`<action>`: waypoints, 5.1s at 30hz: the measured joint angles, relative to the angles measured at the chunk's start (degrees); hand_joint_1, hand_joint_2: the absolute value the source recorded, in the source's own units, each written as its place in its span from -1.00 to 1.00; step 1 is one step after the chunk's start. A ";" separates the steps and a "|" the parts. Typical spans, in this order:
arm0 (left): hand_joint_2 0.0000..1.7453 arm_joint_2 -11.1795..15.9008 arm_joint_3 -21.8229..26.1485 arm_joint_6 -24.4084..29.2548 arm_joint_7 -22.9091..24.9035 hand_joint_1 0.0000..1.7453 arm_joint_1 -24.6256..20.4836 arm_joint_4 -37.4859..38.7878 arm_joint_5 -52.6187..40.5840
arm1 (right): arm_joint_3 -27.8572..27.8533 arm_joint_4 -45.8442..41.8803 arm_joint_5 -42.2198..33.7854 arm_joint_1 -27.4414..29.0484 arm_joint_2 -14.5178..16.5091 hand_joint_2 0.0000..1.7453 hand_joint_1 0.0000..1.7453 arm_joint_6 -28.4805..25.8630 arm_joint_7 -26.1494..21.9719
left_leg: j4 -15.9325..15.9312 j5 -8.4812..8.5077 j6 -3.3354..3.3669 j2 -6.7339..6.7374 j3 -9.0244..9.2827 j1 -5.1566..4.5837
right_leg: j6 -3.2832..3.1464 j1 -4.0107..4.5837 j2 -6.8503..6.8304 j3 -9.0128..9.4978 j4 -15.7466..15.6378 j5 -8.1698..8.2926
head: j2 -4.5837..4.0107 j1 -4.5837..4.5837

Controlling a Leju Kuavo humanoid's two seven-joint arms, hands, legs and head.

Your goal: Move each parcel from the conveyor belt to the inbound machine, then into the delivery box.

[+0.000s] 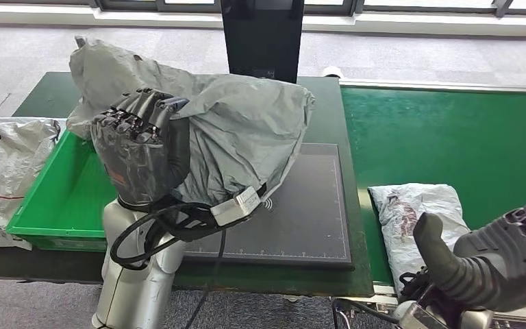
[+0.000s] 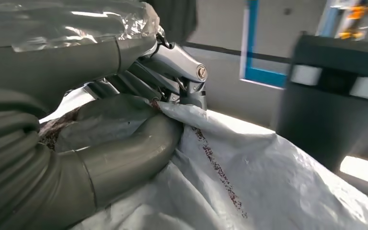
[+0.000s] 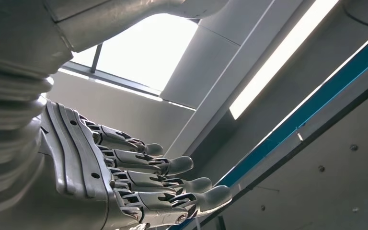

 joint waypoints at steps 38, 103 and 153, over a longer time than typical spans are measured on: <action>1.00 7.89 27.78 -0.61 10.61 1.00 -12.01 38.78 -0.19 | 0.94 0.12 0.37 0.65 0.00 1.00 -1.00 0.09 -0.11 | 0.00 0.11 -0.11 -0.03 -0.04 0.04 | -0.12 0.03 0.01 -0.05 0.01 0.08 | 0.00 -0.02; 1.00 0.85 28.13 -7.42 -30.93 -1.00 4.97 11.59 75.77 | -8.24 22.85 35.90 -0.04 0.20 1.00 -1.00 0.13 29.78 | -0.02 0.01 -0.12 -0.26 -0.04 0.07 | -0.11 0.06 -0.25 0.03 0.00 -0.08 | 0.00 0.00; 1.00 2.44 15.87 -14.97 -31.00 -1.00 17.19 6.73 70.81 | -28.37 68.59 40.37 -10.52 -5.32 1.00 1.00 10.93 49.94 | -0.01 -0.07 -0.10 -0.21 0.04 0.07 | -0.08 0.05 -0.23 0.10 0.00 -0.20 | 0.00 0.00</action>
